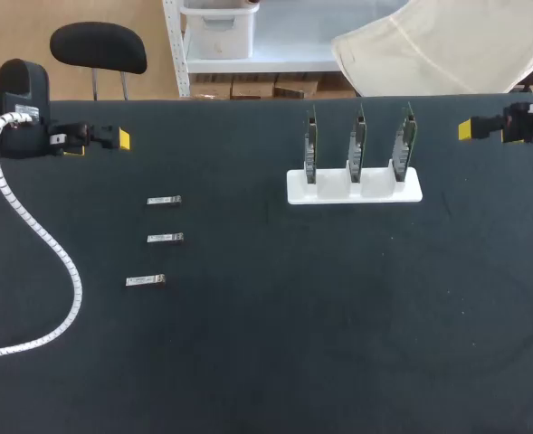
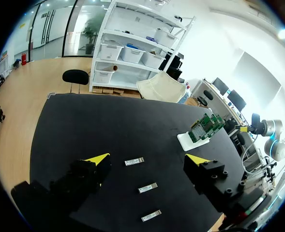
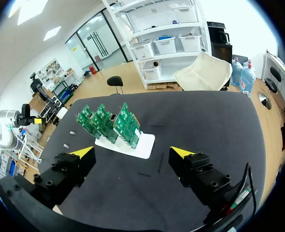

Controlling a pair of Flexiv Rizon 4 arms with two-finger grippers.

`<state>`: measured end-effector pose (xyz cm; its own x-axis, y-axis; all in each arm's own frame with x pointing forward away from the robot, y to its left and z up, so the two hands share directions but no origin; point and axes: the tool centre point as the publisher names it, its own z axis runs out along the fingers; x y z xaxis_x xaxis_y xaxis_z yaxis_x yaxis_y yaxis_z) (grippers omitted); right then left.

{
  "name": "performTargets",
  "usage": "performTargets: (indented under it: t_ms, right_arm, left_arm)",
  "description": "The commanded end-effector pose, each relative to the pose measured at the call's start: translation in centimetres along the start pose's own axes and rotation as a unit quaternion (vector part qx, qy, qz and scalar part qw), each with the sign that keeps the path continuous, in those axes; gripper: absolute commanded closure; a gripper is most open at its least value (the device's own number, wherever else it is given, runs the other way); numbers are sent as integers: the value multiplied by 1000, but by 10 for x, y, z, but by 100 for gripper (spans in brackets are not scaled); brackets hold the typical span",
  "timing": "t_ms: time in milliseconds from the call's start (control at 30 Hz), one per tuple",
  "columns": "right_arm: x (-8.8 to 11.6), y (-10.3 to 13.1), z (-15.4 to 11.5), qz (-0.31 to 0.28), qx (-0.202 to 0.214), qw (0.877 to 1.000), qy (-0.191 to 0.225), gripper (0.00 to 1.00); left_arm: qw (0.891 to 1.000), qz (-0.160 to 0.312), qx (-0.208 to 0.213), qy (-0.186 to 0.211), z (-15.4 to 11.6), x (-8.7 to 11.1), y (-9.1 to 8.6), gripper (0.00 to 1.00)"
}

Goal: Pick up the optical module with the left hand, and insert it into the network port with the right hand.

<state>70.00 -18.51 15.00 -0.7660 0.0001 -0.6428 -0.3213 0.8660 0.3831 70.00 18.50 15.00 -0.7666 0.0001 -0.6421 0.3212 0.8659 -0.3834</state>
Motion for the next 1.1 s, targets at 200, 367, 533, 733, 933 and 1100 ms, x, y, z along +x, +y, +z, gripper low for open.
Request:
performTargets:
  t_ms: [200, 367, 533, 733, 933, 1100]
  right_arm:
    - [0, 0, 0, 0, 0, 1000, 0, 0]
    - [0, 0, 0, 0, 0, 1000, 0, 0]
    - [0, 0, 0, 0, 0, 1000, 0, 0]
    - [0, 0, 0, 0, 0, 1000, 0, 0]
    - [0, 0, 0, 0, 0, 1000, 0, 0]
    - [0, 0, 0, 0, 0, 1000, 0, 0]
  left_arm:
    - [1000, 0, 0, 0, 0, 0, 0, 0]
    - [1000, 0, 0, 0, 0, 0, 0, 0]
    - [1000, 0, 0, 0, 0, 0, 0, 0]
    - [1000, 0, 0, 0, 0, 0, 0, 0]
    - [1000, 16, -1, -3, -1, -3, 4, 0]
    - [998, 61, -10, 25, 1, -6, 13, 0]
